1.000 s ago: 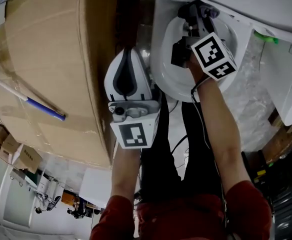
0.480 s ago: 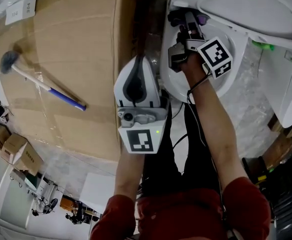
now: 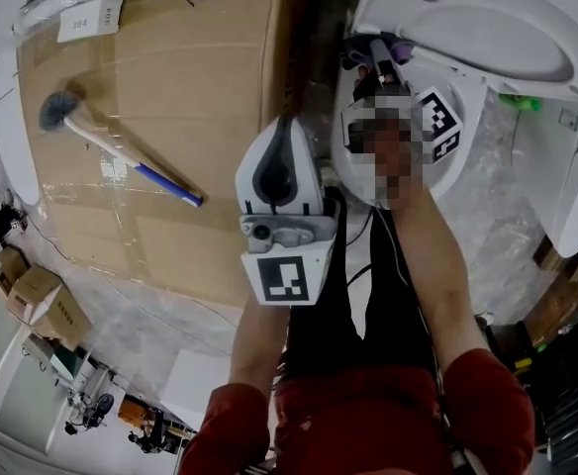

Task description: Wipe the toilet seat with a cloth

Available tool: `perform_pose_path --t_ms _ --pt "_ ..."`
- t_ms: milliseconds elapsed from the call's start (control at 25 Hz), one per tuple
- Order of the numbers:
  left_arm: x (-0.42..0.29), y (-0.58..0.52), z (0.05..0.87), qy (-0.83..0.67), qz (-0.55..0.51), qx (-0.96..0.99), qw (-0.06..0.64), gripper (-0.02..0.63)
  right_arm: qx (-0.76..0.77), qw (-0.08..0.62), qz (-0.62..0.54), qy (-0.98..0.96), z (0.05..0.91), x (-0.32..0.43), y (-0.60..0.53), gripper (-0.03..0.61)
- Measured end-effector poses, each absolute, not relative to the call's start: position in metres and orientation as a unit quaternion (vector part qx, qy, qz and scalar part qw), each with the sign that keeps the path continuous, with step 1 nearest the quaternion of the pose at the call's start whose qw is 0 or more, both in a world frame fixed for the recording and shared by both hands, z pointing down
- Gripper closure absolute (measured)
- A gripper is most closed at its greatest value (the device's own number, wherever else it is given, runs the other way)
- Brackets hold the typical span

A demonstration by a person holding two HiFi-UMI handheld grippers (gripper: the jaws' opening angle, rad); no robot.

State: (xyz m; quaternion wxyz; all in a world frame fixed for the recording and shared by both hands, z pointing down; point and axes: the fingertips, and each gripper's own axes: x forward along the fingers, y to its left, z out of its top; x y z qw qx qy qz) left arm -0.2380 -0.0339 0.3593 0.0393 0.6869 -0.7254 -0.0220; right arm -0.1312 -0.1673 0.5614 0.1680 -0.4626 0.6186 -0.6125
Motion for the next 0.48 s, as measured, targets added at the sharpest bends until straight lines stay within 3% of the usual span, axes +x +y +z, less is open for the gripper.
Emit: perform_pose_path --t_ms 480 --pt "-0.246 -0.033 0.32 -0.722 -0.024 0.69 0.035 0.603 -0.419 0.205 -0.603 0.648 0.469 -0.154 -0.177 0.492"
